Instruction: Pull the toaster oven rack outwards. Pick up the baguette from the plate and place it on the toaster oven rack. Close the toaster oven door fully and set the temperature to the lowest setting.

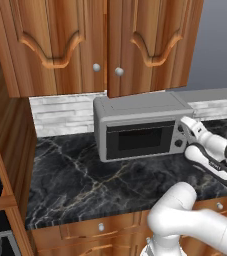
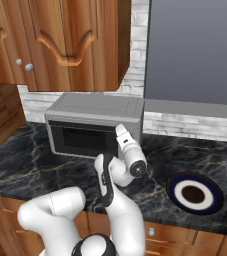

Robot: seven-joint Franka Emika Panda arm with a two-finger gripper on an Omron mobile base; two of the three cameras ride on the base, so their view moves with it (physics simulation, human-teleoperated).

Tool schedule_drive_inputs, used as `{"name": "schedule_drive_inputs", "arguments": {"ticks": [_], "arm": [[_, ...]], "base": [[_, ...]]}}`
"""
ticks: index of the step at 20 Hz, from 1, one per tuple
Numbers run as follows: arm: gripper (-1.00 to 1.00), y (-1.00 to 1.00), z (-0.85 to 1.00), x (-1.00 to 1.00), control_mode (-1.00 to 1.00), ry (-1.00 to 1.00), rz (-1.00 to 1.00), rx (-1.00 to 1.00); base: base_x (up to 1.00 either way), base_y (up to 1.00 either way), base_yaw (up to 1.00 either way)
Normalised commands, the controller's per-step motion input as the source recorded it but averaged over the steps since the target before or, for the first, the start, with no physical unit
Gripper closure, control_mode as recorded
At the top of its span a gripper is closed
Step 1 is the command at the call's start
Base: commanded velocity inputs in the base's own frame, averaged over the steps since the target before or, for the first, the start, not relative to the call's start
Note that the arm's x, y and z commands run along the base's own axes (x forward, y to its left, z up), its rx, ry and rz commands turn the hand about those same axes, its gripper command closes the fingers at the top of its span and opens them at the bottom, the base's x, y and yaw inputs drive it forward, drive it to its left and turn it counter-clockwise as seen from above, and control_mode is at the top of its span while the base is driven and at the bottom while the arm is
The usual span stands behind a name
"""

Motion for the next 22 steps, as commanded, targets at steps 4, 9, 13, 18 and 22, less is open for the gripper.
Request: {"name": "schedule_drive_inputs", "arguments": {"ticks": [4,9,13,18,22], "arm": [[1.00,-0.15,0.00,0.00,-1.00,0.00,0.11,-0.40],[1.00,-0.16,0.00,0.00,-1.00,-0.01,0.10,-0.41],[1.00,-0.30,0.00,0.00,-1.00,-0.01,0.07,-0.40],[1.00,-0.10,0.00,0.00,-1.00,-0.01,0.06,-0.43],[1.00,0.00,0.00,0.00,-1.00,-0.02,0.12,-0.49]], "base": [[0.00,0.00,0.00],[0.00,0.00,0.00],[0.00,0.00,0.00],[0.00,0.00,0.00],[0.00,0.00,0.00]]}}
